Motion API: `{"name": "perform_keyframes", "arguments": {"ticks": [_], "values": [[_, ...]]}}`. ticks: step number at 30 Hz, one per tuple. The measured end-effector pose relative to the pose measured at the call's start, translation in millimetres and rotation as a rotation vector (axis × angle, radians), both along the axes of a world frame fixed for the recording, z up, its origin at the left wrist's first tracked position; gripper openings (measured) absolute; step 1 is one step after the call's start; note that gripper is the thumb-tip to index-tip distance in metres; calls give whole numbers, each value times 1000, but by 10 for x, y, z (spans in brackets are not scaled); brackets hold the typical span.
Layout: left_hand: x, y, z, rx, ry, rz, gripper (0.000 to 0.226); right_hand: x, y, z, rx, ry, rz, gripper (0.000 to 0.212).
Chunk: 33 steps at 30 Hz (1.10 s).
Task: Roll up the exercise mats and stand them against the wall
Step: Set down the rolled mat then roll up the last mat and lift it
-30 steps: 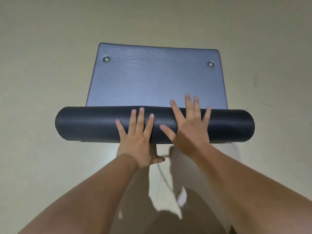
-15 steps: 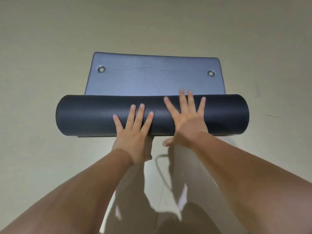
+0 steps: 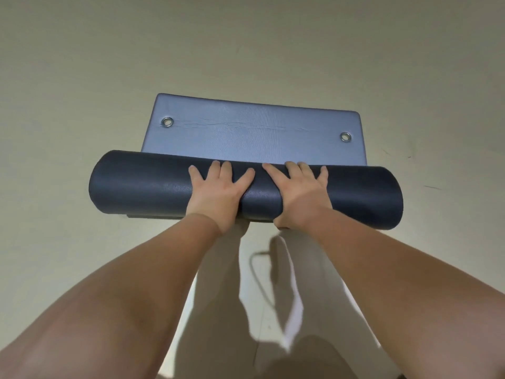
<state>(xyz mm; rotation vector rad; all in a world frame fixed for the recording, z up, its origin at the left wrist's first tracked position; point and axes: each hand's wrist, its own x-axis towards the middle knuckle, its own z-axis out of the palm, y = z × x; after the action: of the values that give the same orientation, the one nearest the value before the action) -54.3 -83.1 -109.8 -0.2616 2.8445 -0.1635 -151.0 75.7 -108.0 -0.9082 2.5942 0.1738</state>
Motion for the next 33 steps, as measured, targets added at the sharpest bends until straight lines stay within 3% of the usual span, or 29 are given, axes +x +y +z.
{"name": "perform_keyframes", "arguments": {"ticks": [8, 12, 15, 19, 22, 25, 27, 29, 31, 33], "values": [[423, 432, 368, 222, -270, -6, 82, 730, 552, 219, 30, -140, -21, 123], [155, 247, 525, 398, -433, 28, 87, 1135, 716, 171, -138, 12, -139, 114], [153, 268, 532, 400, -491, 58, 96, 1266, 780, 52, -144, 36, -159, 110], [340, 303, 432, 322, -374, 143, 114, 1107, 661, 56, -114, 38, -163, 103], [468, 246, 450, 337, -128, 339, 97, 782, 481, 90, -126, 70, -166, 92], [658, 363, 310, 230, 169, 283, 77, 428, 271, 156, -58, 55, -162, 92], [760, 481, 177, 206, 120, 194, 96, 362, 234, 140, -102, 85, -155, 89], [756, 536, 59, 171, -16, 190, 134, 485, 287, 67, -324, 132, -157, 82], [633, 489, -5, 131, -68, 189, 152, 669, 375, -67, -501, 211, -94, 80], [434, 365, 6, 138, -94, 178, 155, 749, 436, -201, -385, 240, 11, 96]]}}
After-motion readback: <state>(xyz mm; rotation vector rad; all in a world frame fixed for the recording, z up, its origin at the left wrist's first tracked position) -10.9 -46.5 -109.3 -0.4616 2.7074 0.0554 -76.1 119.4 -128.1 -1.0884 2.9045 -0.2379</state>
